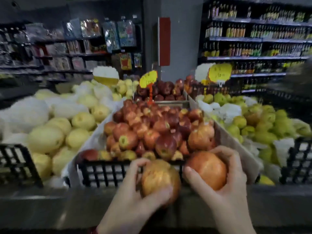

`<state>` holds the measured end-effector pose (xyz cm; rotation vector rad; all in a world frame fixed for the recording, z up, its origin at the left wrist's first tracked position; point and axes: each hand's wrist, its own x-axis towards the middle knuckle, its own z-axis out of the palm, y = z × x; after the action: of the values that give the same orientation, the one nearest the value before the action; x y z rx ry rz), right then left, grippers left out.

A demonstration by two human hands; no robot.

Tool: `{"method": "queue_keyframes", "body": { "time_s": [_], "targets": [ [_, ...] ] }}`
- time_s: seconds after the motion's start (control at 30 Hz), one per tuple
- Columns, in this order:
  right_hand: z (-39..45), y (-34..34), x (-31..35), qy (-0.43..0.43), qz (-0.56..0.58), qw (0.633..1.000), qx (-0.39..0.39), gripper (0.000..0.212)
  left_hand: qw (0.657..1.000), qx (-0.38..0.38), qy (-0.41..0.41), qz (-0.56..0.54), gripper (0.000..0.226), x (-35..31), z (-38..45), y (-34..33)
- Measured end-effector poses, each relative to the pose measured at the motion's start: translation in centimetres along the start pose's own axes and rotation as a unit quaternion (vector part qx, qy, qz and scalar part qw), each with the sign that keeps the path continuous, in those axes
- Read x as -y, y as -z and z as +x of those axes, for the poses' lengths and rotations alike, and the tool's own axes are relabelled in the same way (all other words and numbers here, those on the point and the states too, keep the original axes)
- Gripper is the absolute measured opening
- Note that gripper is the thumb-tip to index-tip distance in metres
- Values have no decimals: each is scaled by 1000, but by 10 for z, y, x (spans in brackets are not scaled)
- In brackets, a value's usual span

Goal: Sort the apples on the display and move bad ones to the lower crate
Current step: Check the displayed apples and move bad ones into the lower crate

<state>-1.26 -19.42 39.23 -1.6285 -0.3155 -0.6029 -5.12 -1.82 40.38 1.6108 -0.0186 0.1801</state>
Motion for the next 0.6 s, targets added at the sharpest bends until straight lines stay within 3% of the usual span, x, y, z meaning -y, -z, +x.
{"method": "queue_keyframes", "body": {
  "time_s": [0.1,0.23,0.4,0.6],
  "targets": [
    [44,-14,21,5,-8,1000,-28,66,998,22,-18,56,77,-50,20,8],
    [87,-27,33,-75,-27,997,4,69,993,-50,4,108,74,-79,70,19],
    [139,-34,30,-125,-133,983,37,61,970,-98,56,214,64,-100,132,20],
    [203,-49,-13,-182,-236,953,63,78,935,-65,144,316,75,-86,222,21]
  ]
}}
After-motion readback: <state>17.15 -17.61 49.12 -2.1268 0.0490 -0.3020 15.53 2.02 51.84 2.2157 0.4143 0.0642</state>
